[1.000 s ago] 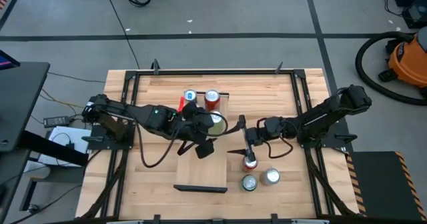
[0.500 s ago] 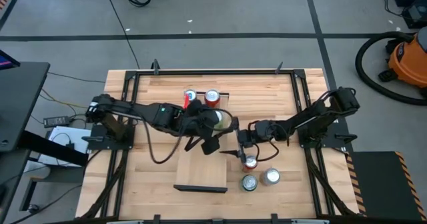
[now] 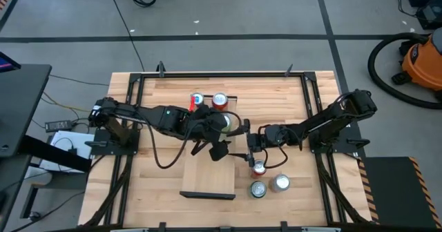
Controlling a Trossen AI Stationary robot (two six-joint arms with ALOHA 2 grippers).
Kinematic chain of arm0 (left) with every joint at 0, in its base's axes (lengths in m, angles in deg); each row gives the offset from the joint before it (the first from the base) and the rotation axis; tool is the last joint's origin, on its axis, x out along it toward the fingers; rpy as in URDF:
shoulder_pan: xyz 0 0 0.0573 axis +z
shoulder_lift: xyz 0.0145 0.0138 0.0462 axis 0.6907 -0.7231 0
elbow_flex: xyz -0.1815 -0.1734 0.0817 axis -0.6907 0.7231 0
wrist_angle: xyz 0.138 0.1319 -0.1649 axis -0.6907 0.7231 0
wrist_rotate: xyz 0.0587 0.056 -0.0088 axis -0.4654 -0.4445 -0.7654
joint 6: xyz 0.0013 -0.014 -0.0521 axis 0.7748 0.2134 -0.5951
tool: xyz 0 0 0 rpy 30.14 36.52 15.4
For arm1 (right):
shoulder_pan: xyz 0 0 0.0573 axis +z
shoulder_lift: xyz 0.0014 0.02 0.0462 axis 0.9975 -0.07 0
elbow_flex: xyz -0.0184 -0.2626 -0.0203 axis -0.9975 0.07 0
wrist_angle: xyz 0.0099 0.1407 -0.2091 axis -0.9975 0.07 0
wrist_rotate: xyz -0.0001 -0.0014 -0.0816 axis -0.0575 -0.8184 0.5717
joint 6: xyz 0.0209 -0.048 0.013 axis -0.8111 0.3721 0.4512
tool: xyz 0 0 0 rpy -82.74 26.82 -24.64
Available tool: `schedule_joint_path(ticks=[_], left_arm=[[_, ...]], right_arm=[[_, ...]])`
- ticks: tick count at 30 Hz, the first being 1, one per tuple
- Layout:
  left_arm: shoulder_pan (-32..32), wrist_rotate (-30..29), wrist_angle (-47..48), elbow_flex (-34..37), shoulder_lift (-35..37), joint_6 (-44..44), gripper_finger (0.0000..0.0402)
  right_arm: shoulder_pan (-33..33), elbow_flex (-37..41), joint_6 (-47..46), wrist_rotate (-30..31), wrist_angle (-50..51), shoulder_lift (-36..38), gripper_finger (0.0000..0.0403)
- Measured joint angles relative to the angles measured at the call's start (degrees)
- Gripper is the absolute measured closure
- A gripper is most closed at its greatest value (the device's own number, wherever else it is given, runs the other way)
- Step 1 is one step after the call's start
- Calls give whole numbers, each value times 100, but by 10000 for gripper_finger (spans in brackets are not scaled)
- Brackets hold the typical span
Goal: Place canned beverage on shelf
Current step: Put the light green soda can on the shelf
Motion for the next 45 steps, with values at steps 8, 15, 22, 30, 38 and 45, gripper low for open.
schedule_joint_path(ticks=[8,15,22,30,38,45], left_arm=[[-126,216,-184,-106,-33,-53,6],[-108,60,-120,-230,-22,86,6],[-19,22,-122,-236,-22,187,6],[36,-9,-9,-236,-17,253,6],[244,-165,2,-238,-66,345,6],[312,-220,208,-238,-66,434,6]], right_arm=[[-11,4,1,158,337,326,54],[-15,4,101,123,562,500,54],[-15,4,151,115,567,500,54],[-5,4,331,469,608,543,54],[9,4,446,669,1151,1129,54],[-1,4,441,556,1300,1152,54]])
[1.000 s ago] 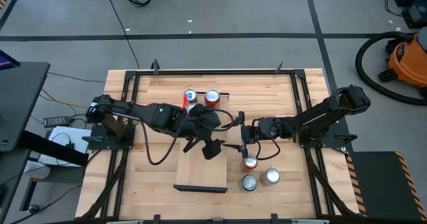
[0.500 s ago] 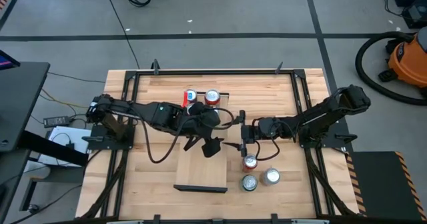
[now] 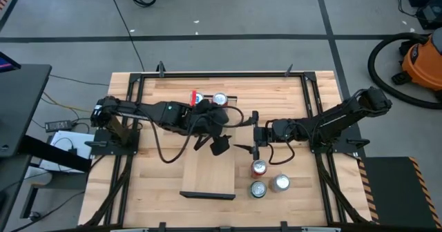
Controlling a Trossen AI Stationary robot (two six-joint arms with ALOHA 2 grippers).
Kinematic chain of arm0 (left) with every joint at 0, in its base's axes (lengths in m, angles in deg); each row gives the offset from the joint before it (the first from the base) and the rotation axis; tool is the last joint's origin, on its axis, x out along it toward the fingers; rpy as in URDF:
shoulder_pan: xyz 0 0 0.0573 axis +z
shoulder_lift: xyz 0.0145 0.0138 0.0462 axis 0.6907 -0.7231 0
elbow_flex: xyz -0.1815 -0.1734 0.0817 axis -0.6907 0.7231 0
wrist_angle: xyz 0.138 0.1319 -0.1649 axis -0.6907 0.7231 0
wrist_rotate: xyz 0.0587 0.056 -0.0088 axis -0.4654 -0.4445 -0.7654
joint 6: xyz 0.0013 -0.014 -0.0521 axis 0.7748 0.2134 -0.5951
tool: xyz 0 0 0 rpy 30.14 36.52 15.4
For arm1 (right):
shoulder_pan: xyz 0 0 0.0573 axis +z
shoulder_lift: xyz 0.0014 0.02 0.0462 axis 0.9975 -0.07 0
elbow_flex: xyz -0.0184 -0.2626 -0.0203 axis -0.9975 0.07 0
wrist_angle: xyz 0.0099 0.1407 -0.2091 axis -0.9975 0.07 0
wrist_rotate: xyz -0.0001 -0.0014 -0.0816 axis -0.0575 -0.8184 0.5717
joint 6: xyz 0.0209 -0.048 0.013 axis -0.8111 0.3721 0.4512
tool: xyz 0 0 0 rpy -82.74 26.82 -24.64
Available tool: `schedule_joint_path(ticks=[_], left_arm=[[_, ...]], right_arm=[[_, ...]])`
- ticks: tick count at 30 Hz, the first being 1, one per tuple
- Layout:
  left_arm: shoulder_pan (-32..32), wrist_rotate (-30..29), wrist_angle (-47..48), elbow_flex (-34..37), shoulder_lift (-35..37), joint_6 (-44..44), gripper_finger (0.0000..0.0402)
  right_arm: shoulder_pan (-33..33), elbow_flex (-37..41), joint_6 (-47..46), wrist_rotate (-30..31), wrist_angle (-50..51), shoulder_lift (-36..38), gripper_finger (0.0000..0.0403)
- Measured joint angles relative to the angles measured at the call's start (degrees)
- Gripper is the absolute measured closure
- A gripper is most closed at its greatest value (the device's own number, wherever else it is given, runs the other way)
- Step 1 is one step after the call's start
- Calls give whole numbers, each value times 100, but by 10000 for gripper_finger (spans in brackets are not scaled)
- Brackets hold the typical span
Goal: Place canned beverage on shelf
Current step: Put the light green soda can on the shelf
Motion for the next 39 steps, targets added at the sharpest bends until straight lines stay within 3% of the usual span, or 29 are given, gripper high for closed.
schedule_joint_path(ticks=[5,19,23,35,39], left_arm=[[127,80,163,0,0,-85,6],[39,1296,-324,-11,7,-107,6],[38,1294,-319,-9,7,-11,6],[-41,1210,-276,0,35,-109,6],[-45,1219,-279,2,55,-154,6]], right_arm=[[-8,0,3,-10,0,0,54],[-8,0,5,-12,27,0,54],[-8,0,29,7,31,0,54],[-206,2,53,693,-15,-2,54],[-297,2,54,1345,-82,-2,54]])
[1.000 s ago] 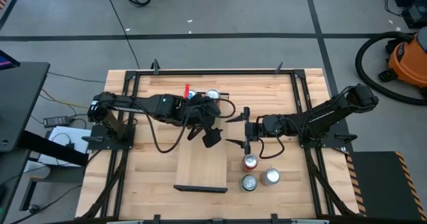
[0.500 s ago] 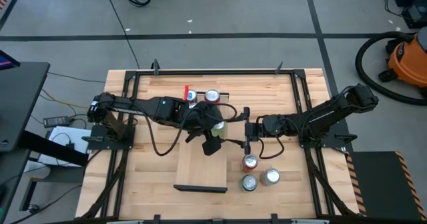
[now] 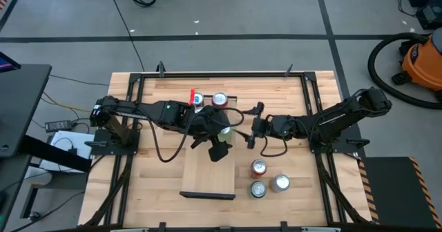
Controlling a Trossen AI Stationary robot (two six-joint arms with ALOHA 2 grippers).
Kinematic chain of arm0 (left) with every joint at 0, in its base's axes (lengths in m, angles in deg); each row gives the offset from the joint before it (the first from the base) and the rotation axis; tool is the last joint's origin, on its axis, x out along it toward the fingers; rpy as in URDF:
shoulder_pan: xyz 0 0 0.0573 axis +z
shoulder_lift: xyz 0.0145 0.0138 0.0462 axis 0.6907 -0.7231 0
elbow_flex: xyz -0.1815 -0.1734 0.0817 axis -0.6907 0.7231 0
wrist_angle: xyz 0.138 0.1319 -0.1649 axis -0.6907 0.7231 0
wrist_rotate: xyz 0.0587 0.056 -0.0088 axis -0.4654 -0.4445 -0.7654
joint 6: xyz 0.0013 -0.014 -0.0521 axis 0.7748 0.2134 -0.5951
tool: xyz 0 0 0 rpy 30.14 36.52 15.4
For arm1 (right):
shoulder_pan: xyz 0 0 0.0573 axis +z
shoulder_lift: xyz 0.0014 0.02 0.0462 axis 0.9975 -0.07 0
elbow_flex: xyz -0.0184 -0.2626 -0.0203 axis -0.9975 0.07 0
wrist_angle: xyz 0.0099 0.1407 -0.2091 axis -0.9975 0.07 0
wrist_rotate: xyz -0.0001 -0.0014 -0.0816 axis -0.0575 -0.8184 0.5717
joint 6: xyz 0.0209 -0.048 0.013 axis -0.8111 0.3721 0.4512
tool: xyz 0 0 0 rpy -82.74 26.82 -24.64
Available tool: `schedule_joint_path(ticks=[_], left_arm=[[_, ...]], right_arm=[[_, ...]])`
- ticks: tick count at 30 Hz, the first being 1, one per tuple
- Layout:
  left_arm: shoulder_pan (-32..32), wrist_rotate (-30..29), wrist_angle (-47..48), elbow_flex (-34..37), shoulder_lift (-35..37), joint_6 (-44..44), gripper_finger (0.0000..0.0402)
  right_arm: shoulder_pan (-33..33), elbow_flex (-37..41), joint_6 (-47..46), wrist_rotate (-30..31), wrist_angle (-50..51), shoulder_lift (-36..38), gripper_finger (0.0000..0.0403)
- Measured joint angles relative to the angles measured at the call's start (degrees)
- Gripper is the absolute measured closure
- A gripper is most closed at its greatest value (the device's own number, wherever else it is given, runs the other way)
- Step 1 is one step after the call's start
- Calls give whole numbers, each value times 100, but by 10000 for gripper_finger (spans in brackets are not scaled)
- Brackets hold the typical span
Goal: Place canned beverage on shelf
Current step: Put the light green soda can on the shelf
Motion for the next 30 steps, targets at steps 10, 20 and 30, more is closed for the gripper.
schedule_joint_path(ticks=[10,20,30], left_arm=[[2,-374,-29,4,98,406,6],[-250,-1653,-5,0,311,871,6],[-776,-2070,54,0,417,834,6]], right_arm=[[268,1,370,-260,344,58,54],[508,1,435,-211,251,180,54],[903,1,521,-467,65,188,54]])
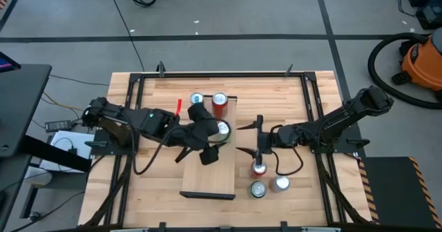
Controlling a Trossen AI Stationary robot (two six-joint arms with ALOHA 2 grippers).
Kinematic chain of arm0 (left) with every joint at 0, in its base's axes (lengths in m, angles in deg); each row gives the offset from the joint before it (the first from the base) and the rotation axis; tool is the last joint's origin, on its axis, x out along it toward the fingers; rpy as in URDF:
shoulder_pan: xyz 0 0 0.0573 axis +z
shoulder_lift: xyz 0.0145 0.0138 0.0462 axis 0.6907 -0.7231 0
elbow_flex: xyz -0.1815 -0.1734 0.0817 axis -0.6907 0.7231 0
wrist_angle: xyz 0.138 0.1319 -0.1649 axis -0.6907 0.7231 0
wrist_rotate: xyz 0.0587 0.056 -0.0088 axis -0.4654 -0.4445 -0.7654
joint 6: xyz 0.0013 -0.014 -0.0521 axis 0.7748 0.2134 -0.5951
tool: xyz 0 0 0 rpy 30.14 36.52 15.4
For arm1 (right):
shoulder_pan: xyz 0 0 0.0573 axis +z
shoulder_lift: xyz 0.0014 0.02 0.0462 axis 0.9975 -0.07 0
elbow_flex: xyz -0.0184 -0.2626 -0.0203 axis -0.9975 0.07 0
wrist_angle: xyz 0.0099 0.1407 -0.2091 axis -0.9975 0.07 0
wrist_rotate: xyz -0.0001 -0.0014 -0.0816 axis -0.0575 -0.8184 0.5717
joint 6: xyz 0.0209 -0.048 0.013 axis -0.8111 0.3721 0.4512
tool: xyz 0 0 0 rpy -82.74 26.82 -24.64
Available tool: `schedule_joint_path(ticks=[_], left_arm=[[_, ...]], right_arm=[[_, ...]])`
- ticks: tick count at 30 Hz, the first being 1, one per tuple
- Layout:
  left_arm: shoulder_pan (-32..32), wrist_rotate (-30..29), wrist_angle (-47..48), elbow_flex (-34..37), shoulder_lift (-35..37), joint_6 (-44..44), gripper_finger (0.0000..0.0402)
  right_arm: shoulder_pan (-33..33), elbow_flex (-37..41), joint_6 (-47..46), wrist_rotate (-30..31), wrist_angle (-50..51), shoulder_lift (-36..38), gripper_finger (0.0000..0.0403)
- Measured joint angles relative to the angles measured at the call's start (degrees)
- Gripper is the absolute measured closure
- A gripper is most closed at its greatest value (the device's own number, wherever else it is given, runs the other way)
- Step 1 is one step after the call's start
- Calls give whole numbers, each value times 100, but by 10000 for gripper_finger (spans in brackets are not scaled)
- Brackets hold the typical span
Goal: Place canned beverage on shelf
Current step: Put the light green soda can on the shelf
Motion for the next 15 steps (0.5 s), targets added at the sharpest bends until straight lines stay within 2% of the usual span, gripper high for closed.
schedule_joint_path(ticks=[4,9,11,15], left_arm=[[-37,311,90,0,0,-346,6],[-20,472,289,0,-2,-963,6],[29,475,314,-2,-56,-1165,6],[117,507,187,0,-230,-1237,6]], right_arm=[[52,0,71,-279,123,4,54],[4,0,-265,-1802,313,4,54],[-29,0,-432,-2214,249,4,54],[-34,-4,-543,-2302,-128,-124,54]])
